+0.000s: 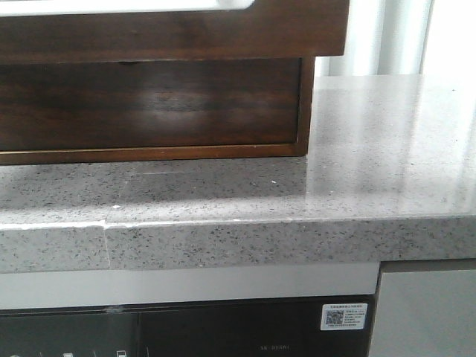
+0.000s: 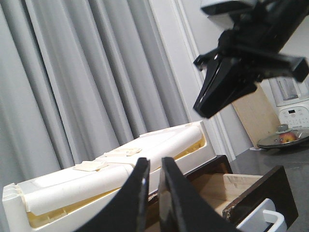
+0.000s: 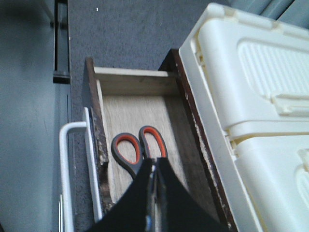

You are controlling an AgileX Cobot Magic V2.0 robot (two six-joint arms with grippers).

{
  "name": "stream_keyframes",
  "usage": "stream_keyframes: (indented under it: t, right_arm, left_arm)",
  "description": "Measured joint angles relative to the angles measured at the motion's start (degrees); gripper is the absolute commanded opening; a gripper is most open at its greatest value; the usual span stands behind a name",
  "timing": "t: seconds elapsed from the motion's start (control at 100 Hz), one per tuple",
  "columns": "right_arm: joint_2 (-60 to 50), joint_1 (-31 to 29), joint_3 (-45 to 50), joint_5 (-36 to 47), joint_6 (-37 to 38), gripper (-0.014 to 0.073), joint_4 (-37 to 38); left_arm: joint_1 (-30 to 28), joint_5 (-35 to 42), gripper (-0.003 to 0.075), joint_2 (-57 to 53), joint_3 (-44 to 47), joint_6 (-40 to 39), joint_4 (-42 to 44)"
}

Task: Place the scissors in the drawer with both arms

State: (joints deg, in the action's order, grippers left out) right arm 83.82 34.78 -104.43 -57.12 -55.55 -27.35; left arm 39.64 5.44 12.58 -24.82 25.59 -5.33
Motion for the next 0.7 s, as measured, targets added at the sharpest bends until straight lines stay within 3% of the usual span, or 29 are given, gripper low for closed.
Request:
stream_keyframes:
  t: [0.34, 0.58, 0.7]
  right_arm:
    - [-17.8, 0.0, 7.5, 0.8, 6.7, -0.0102, -0.1]
    - [-33.7, 0.0, 26.4, 13.4, 12.0, -0.0102, 3.3]
    - [-42.4, -0.2, 37.6, 20.4, 14.1, -0.0102, 3.5]
  left_arm:
    - [0.0, 1.3, 0.0003, -1.8, 0.0, 0.0, -3.6]
    - [-0.2, 2.6, 0.0003, -2.8, 0.0, 0.0, -7.5]
    - [-3.4, 0.1, 0.0003, -2.8, 0.0, 0.2, -8.2]
